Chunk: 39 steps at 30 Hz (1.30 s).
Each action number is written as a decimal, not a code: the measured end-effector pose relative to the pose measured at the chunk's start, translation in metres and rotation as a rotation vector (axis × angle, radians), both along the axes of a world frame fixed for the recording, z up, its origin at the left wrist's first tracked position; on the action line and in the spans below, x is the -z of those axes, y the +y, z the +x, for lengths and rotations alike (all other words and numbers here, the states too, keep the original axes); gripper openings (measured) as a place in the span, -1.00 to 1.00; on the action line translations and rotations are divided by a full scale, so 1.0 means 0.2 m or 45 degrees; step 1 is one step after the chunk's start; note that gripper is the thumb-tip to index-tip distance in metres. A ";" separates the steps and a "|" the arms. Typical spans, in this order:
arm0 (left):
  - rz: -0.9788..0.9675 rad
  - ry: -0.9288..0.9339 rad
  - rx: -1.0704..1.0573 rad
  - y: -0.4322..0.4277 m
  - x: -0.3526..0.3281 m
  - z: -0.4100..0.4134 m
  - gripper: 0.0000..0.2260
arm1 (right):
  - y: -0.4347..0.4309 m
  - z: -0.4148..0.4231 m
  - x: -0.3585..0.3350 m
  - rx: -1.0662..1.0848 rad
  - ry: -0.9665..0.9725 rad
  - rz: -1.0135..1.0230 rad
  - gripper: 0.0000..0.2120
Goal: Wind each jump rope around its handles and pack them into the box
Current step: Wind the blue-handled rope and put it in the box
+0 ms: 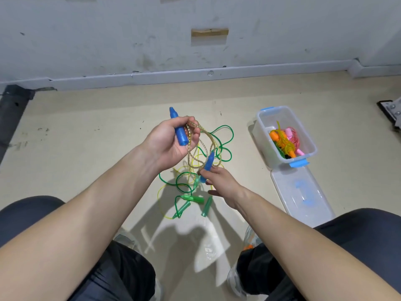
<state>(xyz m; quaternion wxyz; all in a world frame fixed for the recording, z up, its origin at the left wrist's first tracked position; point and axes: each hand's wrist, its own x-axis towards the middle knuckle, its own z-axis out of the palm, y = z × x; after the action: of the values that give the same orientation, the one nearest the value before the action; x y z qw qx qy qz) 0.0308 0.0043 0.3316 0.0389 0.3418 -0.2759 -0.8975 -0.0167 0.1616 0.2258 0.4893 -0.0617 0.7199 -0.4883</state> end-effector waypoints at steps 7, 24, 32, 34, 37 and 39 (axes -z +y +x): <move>-0.892 -0.500 0.379 -0.08 0.07 0.03 -0.72 | 0.06 0.00 -0.05 -0.032 0.162 0.217 -0.70; -0.928 -0.345 0.583 0.00 0.01 0.10 -0.88 | 0.00 -0.08 -0.53 -0.055 -0.142 -0.069 -0.87; -0.933 -0.109 0.498 0.07 -0.01 0.03 -0.82 | -0.12 -0.11 -0.60 -0.202 0.056 -0.109 -0.87; -0.927 -0.102 0.491 0.03 0.03 0.00 -0.87 | -0.15 -0.13 -0.56 -0.204 0.134 -0.105 -0.93; -0.832 -0.192 0.498 -0.02 0.10 -0.05 -0.88 | -0.21 -0.24 -0.50 -0.361 0.377 0.035 -0.83; -0.738 -0.241 0.548 -0.05 0.12 -0.11 -0.85 | -0.27 -0.35 -0.47 -0.484 0.621 0.198 -0.75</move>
<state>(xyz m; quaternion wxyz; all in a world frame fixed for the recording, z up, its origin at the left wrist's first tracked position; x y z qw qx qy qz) 0.0080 -0.0062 0.3076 -0.0811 0.3322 -0.5865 -0.7342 -0.0874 0.1071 0.3193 0.3882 -0.2727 0.8267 -0.3024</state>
